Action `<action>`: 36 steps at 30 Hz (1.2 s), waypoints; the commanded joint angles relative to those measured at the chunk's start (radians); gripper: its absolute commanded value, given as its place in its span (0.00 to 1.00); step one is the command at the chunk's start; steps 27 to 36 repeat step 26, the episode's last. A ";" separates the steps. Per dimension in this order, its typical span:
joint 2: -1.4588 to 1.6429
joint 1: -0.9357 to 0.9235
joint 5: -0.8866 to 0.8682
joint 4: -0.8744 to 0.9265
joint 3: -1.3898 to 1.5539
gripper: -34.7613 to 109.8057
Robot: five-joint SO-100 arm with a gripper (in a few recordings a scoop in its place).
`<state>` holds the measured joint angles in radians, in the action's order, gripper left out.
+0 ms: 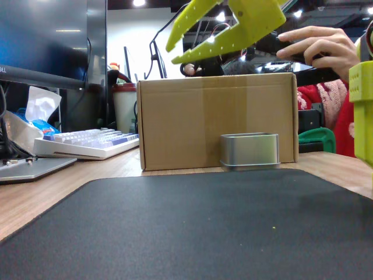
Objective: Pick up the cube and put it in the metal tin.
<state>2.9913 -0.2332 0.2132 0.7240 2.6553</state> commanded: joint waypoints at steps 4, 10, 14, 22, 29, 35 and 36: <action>0.137 0.046 0.012 0.032 0.130 0.24; 0.310 0.112 0.014 0.078 0.313 0.24; 0.368 0.129 0.014 0.156 0.353 0.24; 0.371 0.118 0.029 0.163 0.425 0.28; 0.373 0.123 0.037 0.161 0.425 0.27; 0.373 0.123 0.037 0.161 0.425 0.27; 0.373 0.123 0.037 0.161 0.425 0.27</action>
